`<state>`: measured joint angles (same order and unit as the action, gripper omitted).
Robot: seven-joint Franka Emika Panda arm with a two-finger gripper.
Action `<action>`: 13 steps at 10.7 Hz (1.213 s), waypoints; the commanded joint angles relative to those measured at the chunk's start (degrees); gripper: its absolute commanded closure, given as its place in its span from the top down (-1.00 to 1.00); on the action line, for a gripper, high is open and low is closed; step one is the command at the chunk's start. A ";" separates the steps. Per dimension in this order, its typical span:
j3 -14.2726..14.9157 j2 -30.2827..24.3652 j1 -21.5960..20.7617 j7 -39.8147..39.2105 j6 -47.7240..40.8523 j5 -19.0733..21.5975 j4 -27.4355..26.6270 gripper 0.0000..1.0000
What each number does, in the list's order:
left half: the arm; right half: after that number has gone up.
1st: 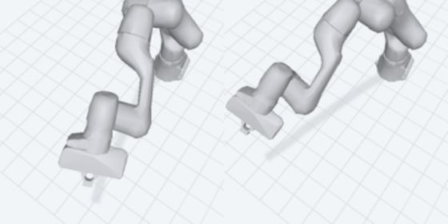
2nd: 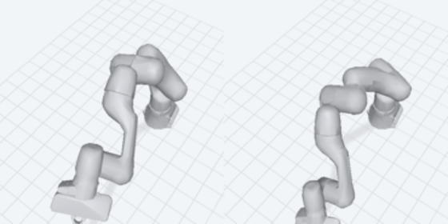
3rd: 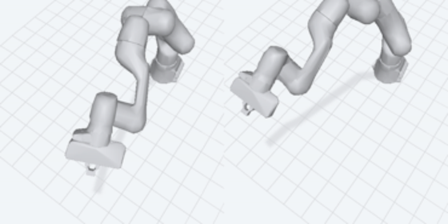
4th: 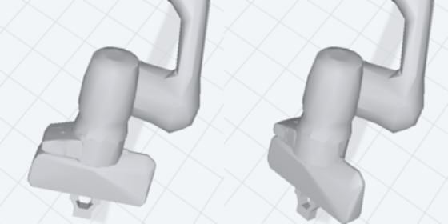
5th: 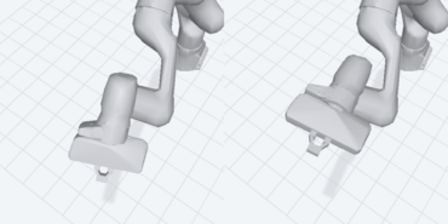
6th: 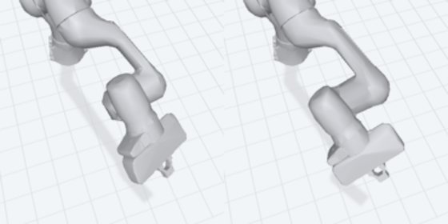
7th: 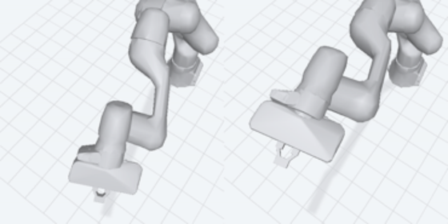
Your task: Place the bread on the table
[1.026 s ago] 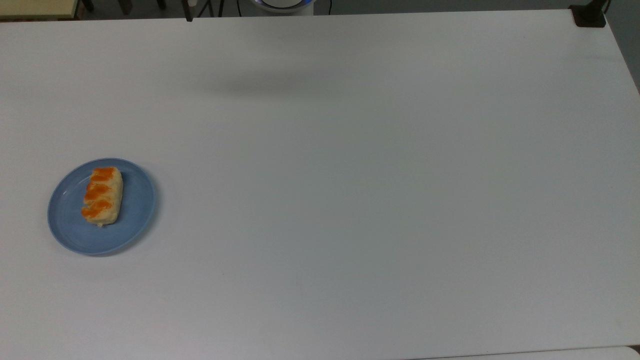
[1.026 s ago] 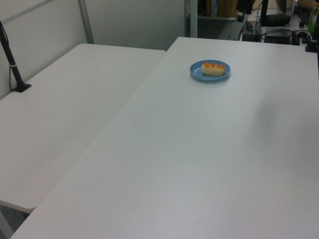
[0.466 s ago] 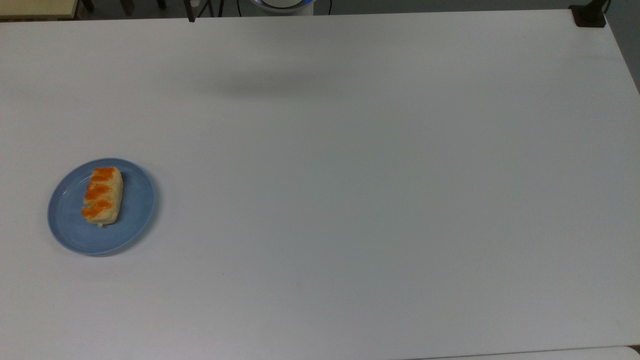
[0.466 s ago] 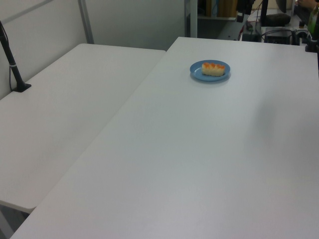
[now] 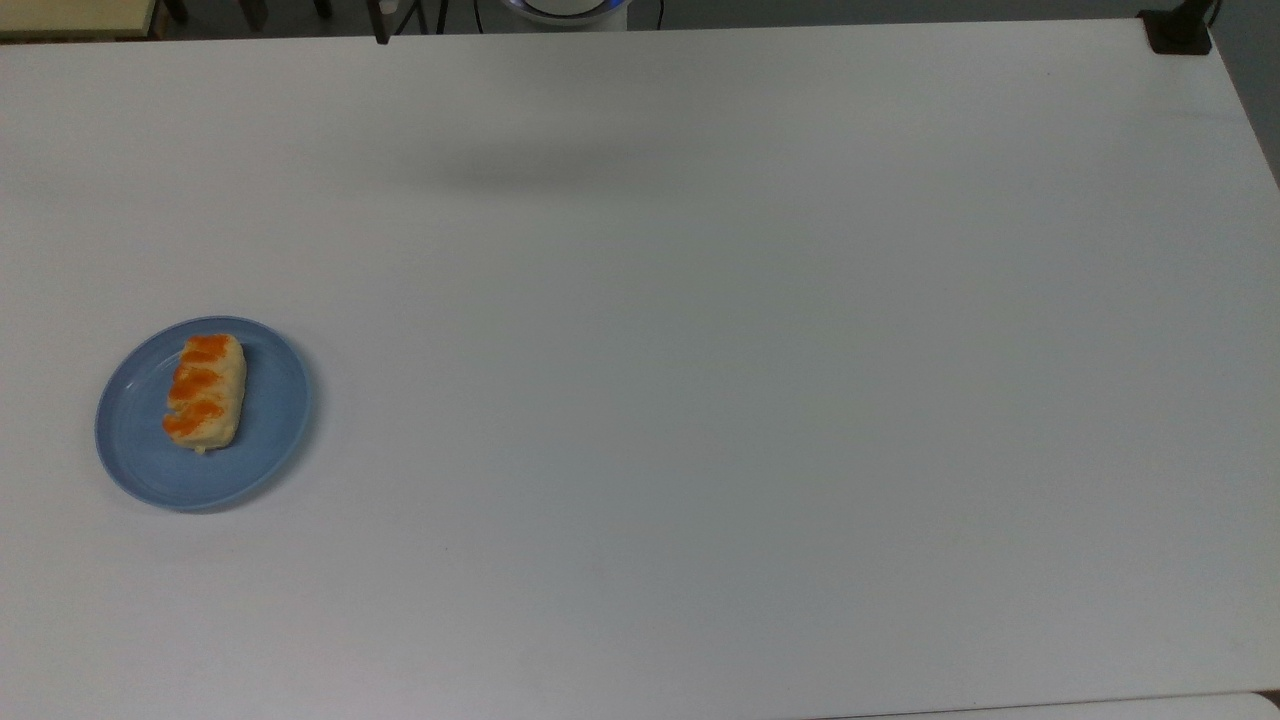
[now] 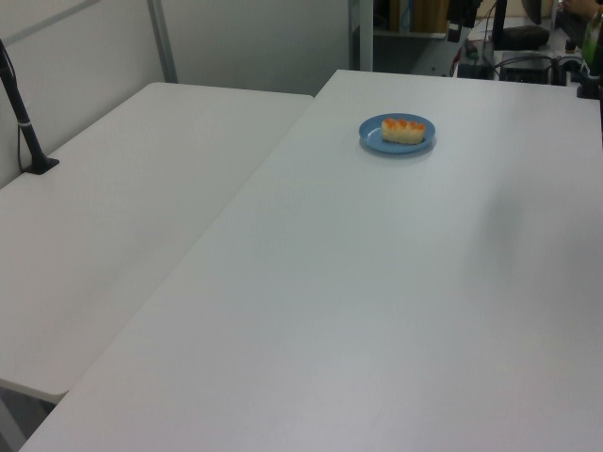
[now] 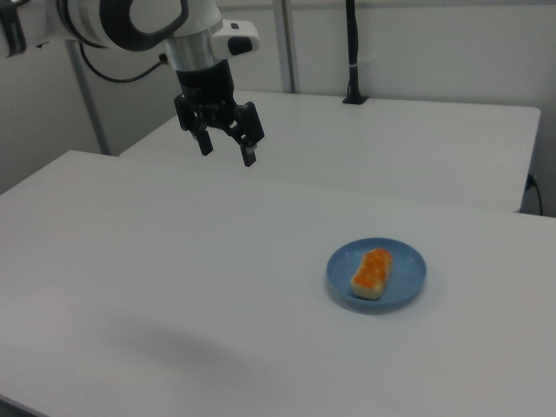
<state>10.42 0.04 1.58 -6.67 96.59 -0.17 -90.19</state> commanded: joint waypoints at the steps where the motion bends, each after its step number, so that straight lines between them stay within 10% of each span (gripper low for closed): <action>1: 0.82 -0.48 2.90 -3.26 1.93 -0.01 -0.95 1.00; 13: 1.97 17.86 11.43 -2.56 39.65 -0.71 -7.69 1.00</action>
<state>12.40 15.00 13.08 -8.92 125.75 -0.17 -92.98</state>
